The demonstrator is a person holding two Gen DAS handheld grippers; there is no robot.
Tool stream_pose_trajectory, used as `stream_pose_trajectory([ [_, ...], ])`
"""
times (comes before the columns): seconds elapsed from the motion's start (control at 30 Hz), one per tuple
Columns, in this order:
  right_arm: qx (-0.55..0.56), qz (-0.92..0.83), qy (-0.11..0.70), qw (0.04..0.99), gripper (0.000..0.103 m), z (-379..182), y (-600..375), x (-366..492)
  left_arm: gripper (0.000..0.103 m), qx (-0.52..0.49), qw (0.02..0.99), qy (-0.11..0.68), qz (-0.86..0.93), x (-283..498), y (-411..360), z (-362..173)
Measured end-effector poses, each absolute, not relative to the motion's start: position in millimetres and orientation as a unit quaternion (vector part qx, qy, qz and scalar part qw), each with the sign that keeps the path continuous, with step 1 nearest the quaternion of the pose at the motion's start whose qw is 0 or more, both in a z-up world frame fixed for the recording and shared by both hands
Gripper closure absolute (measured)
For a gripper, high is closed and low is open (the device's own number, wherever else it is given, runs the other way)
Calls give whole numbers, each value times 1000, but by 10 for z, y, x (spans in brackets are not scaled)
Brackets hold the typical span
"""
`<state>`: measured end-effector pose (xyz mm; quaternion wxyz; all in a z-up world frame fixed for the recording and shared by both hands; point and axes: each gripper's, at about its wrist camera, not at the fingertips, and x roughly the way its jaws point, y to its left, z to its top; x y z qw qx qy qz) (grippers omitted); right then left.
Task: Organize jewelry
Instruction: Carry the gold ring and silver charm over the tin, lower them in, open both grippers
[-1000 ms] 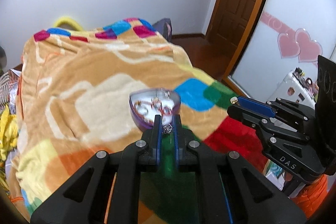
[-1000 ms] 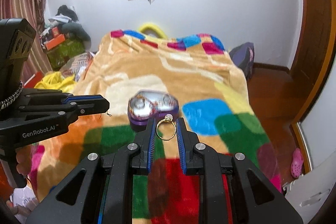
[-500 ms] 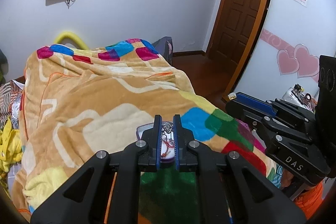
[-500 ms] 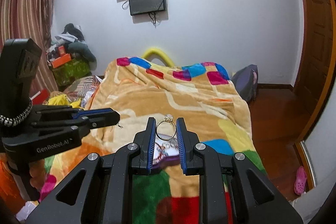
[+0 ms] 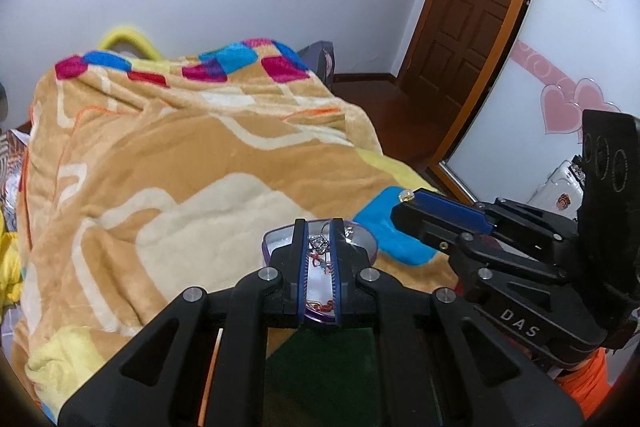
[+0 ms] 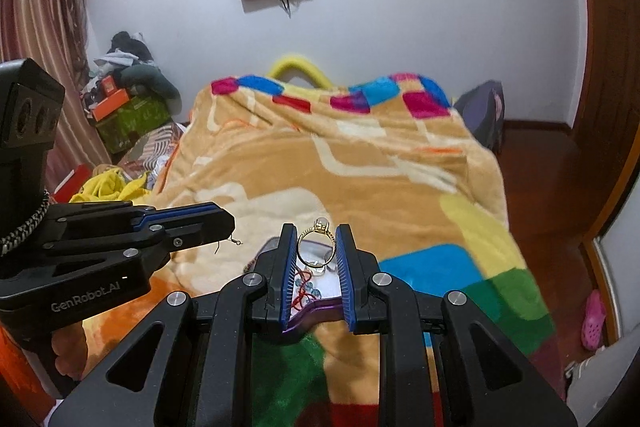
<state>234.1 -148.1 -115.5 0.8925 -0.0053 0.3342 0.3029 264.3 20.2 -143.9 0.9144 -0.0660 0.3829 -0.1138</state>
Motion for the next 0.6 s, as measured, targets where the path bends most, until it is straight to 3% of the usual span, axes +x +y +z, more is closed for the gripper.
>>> stream_pose_trajectory([
  [0.6,-19,310,404,860,85,-1524,-1357,2641,95,-78,889,432,-130,2798,157,-1803],
])
